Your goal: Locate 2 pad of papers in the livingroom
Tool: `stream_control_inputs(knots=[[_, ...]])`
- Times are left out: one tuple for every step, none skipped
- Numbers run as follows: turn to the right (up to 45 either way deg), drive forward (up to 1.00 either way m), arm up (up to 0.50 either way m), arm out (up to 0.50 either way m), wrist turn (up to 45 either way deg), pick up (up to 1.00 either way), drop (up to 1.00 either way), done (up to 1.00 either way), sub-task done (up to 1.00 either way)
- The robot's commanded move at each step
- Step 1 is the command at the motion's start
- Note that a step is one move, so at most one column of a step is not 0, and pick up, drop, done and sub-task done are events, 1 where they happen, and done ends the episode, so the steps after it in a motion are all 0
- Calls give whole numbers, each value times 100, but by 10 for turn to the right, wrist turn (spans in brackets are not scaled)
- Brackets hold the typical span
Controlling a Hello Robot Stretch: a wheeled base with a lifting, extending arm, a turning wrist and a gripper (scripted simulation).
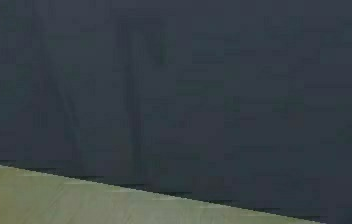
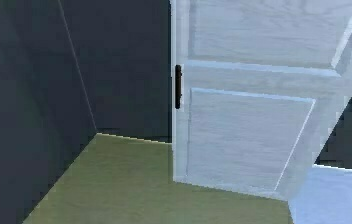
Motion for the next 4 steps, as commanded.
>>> stream_control_inputs(knots=[[0, 35, 0, 0, 0, 0, 0, 0, 0], [-300, 0, 0, 0, 0, 0, 0, 0, 0], [0, 55, 0, 0, 0, 0, 0, 0, 0], [-450, 0, 0, 0, 0, 0, 0, 0, 0]])
